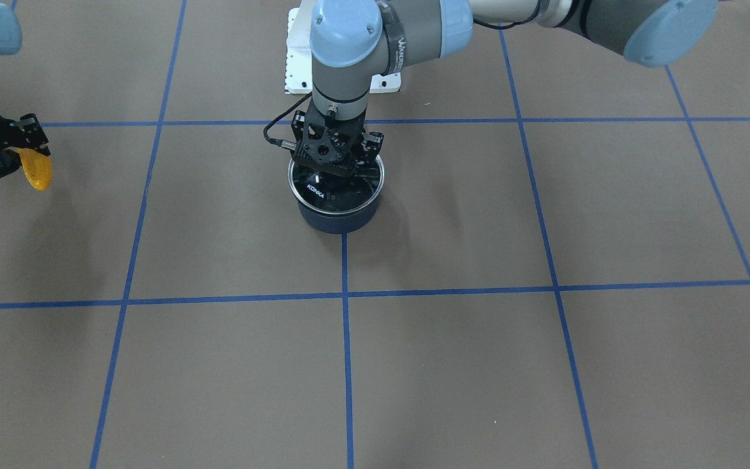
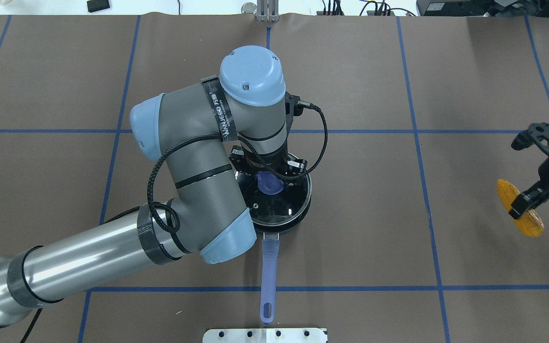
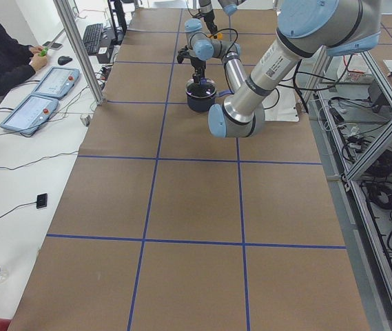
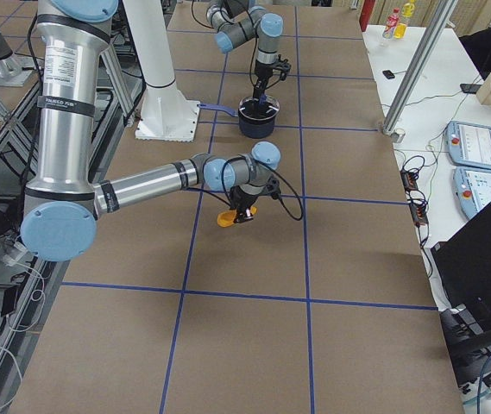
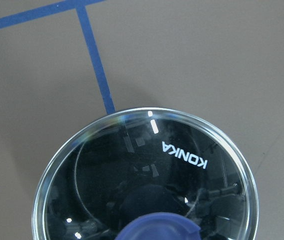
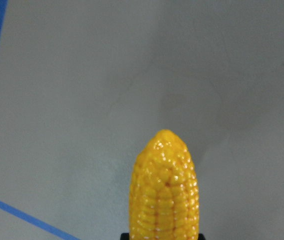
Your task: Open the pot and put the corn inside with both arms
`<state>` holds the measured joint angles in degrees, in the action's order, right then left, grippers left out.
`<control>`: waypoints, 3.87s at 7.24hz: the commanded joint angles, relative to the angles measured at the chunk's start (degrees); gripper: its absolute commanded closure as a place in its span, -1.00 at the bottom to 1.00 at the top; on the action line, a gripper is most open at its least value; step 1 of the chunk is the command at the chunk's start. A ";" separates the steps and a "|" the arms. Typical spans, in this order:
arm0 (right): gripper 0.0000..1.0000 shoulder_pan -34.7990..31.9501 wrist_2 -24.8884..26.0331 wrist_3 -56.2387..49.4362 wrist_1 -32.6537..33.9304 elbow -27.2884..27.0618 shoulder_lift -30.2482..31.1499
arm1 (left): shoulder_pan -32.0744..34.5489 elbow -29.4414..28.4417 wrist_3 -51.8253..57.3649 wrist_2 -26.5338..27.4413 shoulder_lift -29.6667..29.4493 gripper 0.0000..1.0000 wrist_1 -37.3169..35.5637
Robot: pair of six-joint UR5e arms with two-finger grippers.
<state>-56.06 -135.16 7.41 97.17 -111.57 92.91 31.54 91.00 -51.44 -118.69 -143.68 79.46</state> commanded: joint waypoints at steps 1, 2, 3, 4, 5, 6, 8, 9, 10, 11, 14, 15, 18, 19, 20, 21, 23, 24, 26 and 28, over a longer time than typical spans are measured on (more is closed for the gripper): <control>0.34 -0.11 -0.19 0.59 12.56 -0.40 -12.44 | 3.68 3.55 3.53 -3.20 3.83 -0.26 -0.09; 0.34 0.42 -1.58 1.63 14.00 -0.23 -15.89 | 5.44 4.61 5.63 -3.56 5.33 -0.24 -0.18; 0.34 2.07 -2.38 4.60 13.84 -0.14 -18.36 | 6.94 5.93 8.00 -3.65 7.43 -0.24 -0.18; 0.34 4.87 -2.30 7.59 13.84 0.21 -22.47 | 9.21 6.90 10.72 -3.92 9.37 -0.24 -0.18; 0.34 7.25 -2.13 11.19 13.75 0.39 -25.91 | 11.59 7.95 14.06 -4.88 11.65 -0.24 -0.18; 0.34 8.67 -1.86 14.10 13.49 0.91 -28.90 | 14.05 9.01 17.83 -5.76 14.28 -0.24 -0.09; 0.33 10.87 -1.69 20.15 11.83 4.33 -36.53 | 17.22 9.11 22.94 -6.73 17.28 -0.24 0.17; 0.33 12.36 -1.43 24.80 7.81 6.09 -38.66 | 18.80 9.11 25.75 -8.39 19.38 -0.24 0.43; 0.32 13.85 -0.81 26.67 4.38 6.80 -39.21 | 20.82 9.02 29.35 -9.53 21.41 -0.24 0.52; 0.31 14.74 -0.11 27.39 2.43 8.20 -40.60 | 22.75 8.93 33.21 -9.98 23.60 -0.24 0.61; 0.28 18.16 3.67 29.93 0.05 11.37 -44.04 | 26.98 7.97 42.37 -10.07 28.89 -0.24 0.70; 0.27 19.74 4.81 30.99 -1.62 12.68 -44.13 | 27.60 7.53 43.61 -10.07 29.77 -0.24 0.70; -0.28 22.74 6.84 34.84 -3.13 16.03 -46.06 | 28.74 4.20 47.38 -12.52 31.44 -0.24 1.92; -0.98 23.18 6.93 35.74 -3.13 16.12 -46.59 | 28.83 2.71 47.75 -12.53 31.62 -0.24 2.28; -1.00 23.18 6.93 35.92 -3.13 16.12 -46.94 | 28.92 1.82 49.06 -12.53 32.75 -0.24 3.24; -1.00 23.10 6.93 36.01 -3.13 15.86 -47.64 | 29.71 1.03 49.85 -12.53 33.90 -0.24 4.64; -1.00 22.83 6.84 36.01 -3.48 15.68 -48.61 | 29.37 -0.99 49.95 -12.53 34.00 -0.24 5.26; -1.00 22.75 6.93 36.01 -4.44 15.68 -48.70 | 29.28 -3.70 50.04 -12.62 33.39 -0.24 7.36; -1.00 22.74 6.93 36.01 -4.45 15.68 -48.53 | 29.01 -8.10 50.04 -13.58 33.12 -0.27 12.73; -1.00 22.74 6.93 36.01 -4.45 15.68 -48.44 | 28.84 -8.21 49.86 -14.55 33.03 -0.27 13.01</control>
<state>-33.31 -128.23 43.42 92.74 -95.89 44.40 60.46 83.09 -1.49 -132.71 -110.56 92.06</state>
